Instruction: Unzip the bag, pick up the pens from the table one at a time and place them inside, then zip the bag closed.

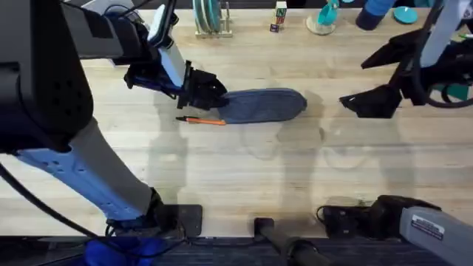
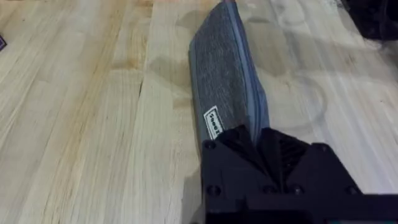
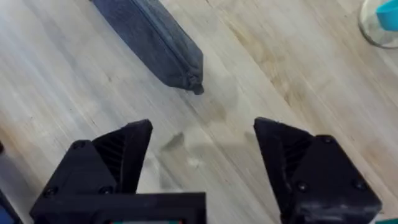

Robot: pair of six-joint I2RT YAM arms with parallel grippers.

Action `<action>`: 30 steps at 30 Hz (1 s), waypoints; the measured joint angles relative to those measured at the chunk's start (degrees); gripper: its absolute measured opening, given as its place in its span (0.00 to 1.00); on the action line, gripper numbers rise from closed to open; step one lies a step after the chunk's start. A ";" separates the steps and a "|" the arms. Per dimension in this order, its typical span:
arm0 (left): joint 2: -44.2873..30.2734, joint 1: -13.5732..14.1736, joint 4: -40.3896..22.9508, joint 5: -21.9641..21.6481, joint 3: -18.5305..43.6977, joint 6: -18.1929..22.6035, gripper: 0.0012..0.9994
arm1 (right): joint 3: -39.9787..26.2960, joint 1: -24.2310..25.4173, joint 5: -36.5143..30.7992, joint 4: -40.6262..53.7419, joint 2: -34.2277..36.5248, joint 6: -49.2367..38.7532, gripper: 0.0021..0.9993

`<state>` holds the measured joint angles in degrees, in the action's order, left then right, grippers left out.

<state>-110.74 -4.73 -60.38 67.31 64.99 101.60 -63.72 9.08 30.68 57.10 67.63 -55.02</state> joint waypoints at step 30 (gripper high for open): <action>0.00 0.00 0.22 -0.04 0.00 0.00 0.04 | 0.00 7.45 13.26 -8.72 18.36 -2.09 0.98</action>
<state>-110.74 -4.73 -60.16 67.26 64.99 101.60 -63.72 16.53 43.94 48.38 85.99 -57.11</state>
